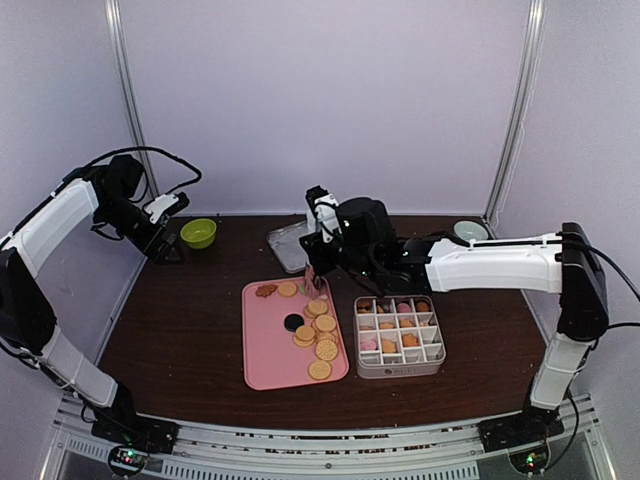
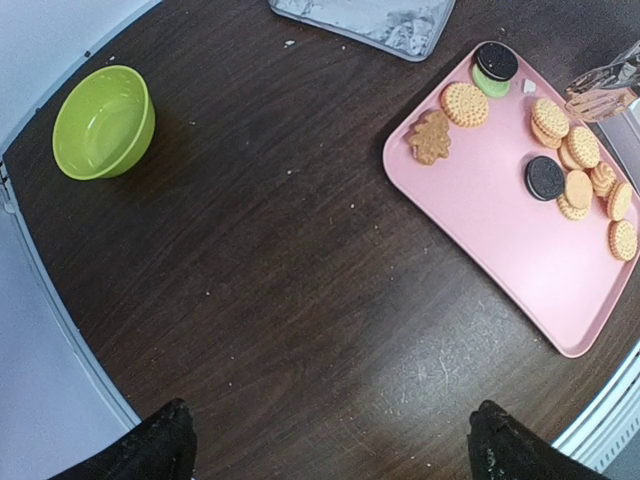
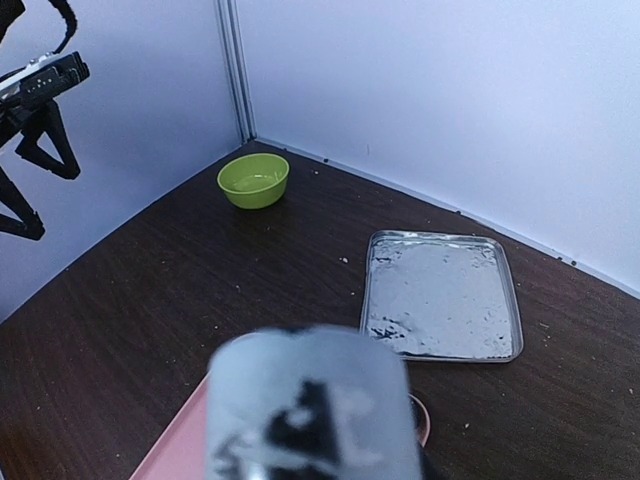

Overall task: Pack the cookies
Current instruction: Pick up the fake cookies from the plate.

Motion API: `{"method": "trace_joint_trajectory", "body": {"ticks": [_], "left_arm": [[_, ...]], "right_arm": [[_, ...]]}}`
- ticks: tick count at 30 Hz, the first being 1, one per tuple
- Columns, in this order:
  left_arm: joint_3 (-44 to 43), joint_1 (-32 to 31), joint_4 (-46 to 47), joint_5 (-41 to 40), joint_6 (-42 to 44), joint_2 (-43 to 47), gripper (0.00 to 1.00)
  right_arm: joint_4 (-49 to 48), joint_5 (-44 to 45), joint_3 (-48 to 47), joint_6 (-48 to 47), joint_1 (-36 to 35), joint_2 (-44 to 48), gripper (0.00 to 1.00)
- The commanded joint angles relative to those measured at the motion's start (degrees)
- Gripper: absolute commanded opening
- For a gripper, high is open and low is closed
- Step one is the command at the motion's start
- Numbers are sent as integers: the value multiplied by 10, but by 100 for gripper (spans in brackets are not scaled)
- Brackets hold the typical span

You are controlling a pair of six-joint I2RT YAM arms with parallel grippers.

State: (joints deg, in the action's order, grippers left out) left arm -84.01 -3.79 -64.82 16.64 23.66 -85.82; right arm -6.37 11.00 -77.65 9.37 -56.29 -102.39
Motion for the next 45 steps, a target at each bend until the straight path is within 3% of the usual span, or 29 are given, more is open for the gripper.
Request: {"method": "trace_joint_trajectory", "body": {"ticks": [1,31,45], "left_arm": [[1,-1,-2,2,7,9,98],[-1,-1,-5,0,7,0,98],[-1,-2,-5,-1,8,-1,98]], "right_arm": [[-42,21,-28,3,-1,-21,29],[-84,31,9,27,14,-73,40],[-96,27,58,47,18,-66,39]]}}
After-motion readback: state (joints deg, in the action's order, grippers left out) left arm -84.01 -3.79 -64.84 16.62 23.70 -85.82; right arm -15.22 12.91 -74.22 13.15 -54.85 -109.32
